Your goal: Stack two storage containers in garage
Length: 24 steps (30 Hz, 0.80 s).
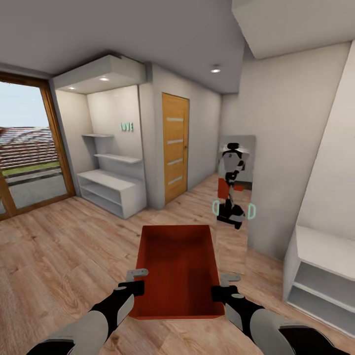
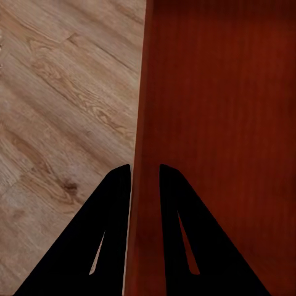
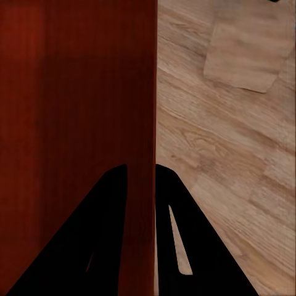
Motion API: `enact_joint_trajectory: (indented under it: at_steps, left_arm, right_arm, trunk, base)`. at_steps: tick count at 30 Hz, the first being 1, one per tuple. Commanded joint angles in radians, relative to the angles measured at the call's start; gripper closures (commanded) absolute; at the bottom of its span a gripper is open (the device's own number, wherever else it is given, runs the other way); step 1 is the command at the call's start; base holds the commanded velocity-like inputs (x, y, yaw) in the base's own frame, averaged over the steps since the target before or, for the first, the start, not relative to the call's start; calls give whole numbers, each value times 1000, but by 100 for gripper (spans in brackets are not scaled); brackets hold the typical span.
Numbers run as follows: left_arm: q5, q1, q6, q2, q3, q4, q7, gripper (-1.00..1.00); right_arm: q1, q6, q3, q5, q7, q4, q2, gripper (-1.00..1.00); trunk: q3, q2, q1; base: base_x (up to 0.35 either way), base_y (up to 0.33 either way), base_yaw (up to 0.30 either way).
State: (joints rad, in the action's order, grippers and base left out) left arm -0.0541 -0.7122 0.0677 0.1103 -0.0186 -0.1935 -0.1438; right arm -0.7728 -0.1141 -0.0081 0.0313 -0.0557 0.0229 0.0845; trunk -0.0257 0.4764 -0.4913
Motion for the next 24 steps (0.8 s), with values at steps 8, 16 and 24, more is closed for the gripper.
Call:
enact_joint_trajectory:
  at_steps: [8,16,24]
  left_arm:
    - [16,0,6,-12,-27,-6,-14,100]
    - [16,0,6,-12,-27,-6,-14,100]
    - [16,0,6,-12,-27,-6,-14,100]
  right_arm:
    - [0,-6,-4,-11,-13,5,0,100]
    - [0,-5,-4,-11,-13,5,0,100]
    - [0,-5,-4,-11,-13,5,-1,100]
  trunk:
    - [0,1,-1]
    - [0,1,-1]
    - [0,1,-1]
  base:
    - [323,0,241]
    - [323,0,269]
    - [323,0,239]
